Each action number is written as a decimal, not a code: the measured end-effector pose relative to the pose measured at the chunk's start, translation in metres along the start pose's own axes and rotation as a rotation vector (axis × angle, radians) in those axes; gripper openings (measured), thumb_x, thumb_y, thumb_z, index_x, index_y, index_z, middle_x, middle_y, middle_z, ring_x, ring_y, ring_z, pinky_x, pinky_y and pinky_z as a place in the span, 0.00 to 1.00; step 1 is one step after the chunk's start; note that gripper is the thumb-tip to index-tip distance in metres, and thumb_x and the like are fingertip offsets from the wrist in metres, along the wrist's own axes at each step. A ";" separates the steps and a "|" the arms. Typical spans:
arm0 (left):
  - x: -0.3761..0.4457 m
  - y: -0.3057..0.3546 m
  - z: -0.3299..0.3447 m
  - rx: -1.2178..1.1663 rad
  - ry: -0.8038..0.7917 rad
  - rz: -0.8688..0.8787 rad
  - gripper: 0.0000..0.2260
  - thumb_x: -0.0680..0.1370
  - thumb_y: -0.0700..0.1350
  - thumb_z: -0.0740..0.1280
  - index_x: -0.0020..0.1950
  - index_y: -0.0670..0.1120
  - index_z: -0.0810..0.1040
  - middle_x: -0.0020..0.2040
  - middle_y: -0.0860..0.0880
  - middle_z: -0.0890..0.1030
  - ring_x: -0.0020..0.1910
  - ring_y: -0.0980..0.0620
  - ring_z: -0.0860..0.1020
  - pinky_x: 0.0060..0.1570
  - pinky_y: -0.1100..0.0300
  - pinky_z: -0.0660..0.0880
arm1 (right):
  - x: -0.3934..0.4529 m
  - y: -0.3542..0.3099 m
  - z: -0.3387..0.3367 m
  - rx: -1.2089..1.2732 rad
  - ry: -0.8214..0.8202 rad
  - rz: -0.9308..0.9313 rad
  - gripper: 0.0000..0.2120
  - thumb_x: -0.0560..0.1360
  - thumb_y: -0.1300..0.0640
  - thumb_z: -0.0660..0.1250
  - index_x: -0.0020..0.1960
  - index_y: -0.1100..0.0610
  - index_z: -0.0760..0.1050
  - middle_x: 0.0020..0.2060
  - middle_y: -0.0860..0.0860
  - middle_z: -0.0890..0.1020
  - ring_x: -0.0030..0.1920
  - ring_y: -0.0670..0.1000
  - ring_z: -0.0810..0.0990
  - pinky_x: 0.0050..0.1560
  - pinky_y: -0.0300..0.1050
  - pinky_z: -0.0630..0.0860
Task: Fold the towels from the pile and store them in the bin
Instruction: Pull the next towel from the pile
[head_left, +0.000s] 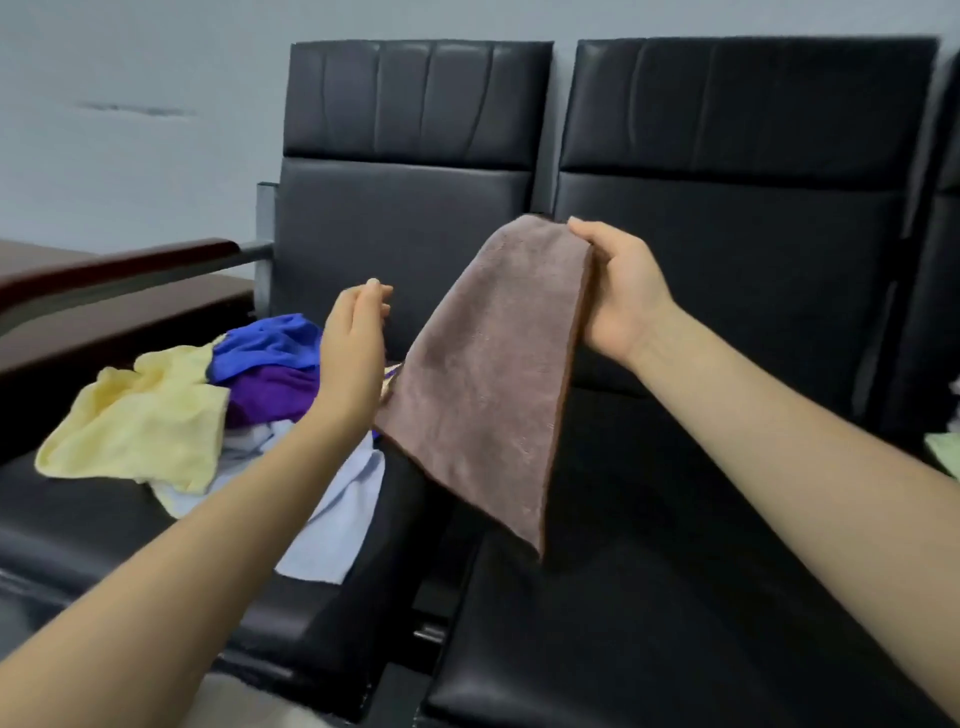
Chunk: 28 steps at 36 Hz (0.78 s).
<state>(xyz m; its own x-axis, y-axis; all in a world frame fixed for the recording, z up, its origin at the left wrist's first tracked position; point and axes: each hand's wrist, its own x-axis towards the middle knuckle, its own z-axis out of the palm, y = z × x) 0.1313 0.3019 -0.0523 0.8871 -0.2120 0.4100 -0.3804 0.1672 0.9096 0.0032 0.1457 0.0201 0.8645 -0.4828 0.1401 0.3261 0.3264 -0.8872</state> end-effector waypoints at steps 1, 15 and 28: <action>0.001 0.003 0.005 -0.008 -0.051 -0.025 0.11 0.79 0.55 0.56 0.52 0.56 0.77 0.55 0.55 0.78 0.58 0.56 0.74 0.67 0.51 0.69 | -0.006 -0.007 -0.001 -0.048 0.013 -0.005 0.11 0.80 0.53 0.60 0.46 0.57 0.78 0.38 0.52 0.82 0.40 0.51 0.81 0.45 0.44 0.78; -0.113 0.042 0.127 -0.208 -1.018 -0.240 0.18 0.83 0.55 0.55 0.60 0.49 0.79 0.57 0.51 0.83 0.57 0.52 0.80 0.58 0.54 0.73 | -0.100 -0.091 -0.082 -0.412 0.284 -0.104 0.15 0.77 0.52 0.65 0.33 0.52 0.71 0.29 0.48 0.76 0.32 0.47 0.75 0.42 0.43 0.72; -0.174 0.041 0.180 -0.382 -1.146 -0.444 0.23 0.77 0.41 0.54 0.22 0.50 0.70 0.26 0.54 0.69 0.30 0.56 0.67 0.33 0.63 0.65 | -0.147 -0.098 -0.150 -0.446 0.461 -0.096 0.15 0.76 0.52 0.67 0.31 0.53 0.76 0.30 0.48 0.79 0.36 0.50 0.78 0.45 0.46 0.74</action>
<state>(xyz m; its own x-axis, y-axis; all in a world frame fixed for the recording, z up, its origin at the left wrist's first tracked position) -0.0861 0.1721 -0.0737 0.1157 -0.9904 0.0754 0.1557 0.0930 0.9834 -0.2129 0.0625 0.0206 0.5540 -0.8248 0.1131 0.1182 -0.0566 -0.9914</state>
